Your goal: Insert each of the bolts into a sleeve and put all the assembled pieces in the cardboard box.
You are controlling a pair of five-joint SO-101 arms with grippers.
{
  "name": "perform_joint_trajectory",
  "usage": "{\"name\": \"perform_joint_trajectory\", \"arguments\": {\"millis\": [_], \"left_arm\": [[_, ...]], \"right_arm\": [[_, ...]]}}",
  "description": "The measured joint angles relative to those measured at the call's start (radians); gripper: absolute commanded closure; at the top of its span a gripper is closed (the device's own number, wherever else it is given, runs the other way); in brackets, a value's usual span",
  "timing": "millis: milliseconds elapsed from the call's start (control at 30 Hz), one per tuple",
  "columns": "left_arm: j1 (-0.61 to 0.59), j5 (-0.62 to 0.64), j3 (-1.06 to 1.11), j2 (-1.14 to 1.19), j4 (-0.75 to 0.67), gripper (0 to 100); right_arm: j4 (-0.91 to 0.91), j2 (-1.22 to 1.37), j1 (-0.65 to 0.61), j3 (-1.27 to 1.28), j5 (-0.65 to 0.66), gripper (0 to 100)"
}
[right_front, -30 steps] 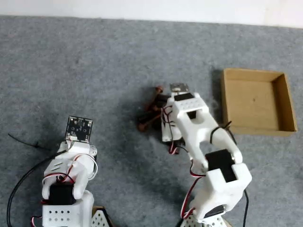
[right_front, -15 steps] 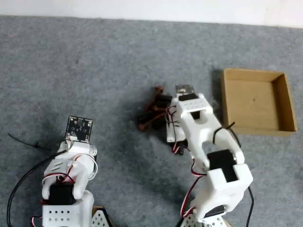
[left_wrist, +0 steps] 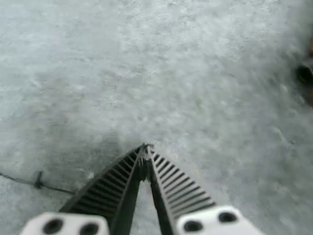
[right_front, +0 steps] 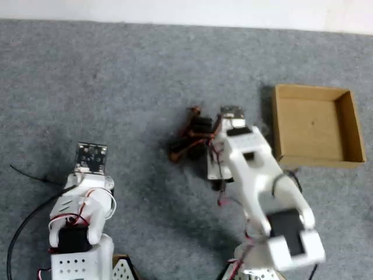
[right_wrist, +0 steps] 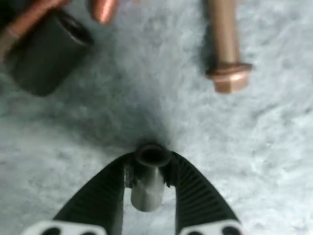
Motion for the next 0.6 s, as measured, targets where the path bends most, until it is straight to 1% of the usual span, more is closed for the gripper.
{"name": "perform_joint_trajectory", "arguments": {"millis": [133, 233, 467, 600], "left_arm": [[-0.018, 0.000, 0.000, 0.000, -0.006, 100], [-0.020, 0.000, 0.000, 0.000, -0.009, 100], [-0.032, 0.000, 0.000, 0.000, -0.009, 100], [-0.112, 0.000, 0.000, 0.000, -0.009, 100]], "right_arm": [[-0.178, -0.279, 0.017, 0.247, 0.026, 99.5], [-0.262, -0.491, 0.017, 0.407, 0.055, 99.5], [-0.296, -0.918, 0.021, 0.638, 0.064, 99.5], [-0.296, -1.142, 0.023, 0.760, 0.066, 99.5]]}}
